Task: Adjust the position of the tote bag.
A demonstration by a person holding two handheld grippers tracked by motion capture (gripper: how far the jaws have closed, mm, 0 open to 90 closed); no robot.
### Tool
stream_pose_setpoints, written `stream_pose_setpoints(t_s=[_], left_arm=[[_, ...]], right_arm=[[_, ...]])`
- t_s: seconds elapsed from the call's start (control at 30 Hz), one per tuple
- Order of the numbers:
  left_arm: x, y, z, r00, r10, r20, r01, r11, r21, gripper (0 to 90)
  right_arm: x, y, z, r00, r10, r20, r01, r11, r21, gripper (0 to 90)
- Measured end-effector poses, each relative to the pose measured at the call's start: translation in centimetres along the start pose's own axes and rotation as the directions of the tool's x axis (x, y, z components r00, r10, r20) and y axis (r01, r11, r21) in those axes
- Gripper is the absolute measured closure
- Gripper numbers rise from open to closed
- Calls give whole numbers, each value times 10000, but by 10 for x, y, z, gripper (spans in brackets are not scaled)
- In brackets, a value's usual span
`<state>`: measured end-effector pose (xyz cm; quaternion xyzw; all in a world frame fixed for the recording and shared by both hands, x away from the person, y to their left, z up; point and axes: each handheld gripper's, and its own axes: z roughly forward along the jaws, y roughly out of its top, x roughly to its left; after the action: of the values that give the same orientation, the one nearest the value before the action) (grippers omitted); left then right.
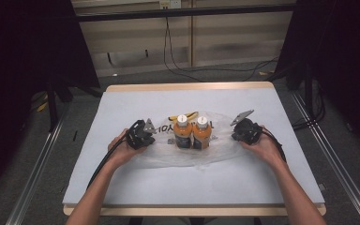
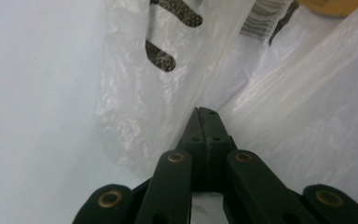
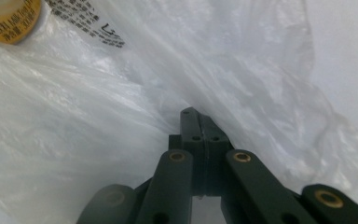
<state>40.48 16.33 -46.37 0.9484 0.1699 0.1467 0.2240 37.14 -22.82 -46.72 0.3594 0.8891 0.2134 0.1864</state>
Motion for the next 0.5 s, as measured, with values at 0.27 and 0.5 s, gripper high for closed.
stream_pose_setpoints(t_s=[0.27, 0.5], left_arm=[[4, -2, -1, 9994, 247, -222, -242, 9994, 248, 900], [10, -8, -2, 9999, 44, -114, -42, 9999, 164, 900]], right_arm=[[-3, -1, -3, 9998, -195, 4, 195, 9990, 397, 900], [-9, -8, -9, 9998, -194, -92, 201, 9956, 915, 900]])
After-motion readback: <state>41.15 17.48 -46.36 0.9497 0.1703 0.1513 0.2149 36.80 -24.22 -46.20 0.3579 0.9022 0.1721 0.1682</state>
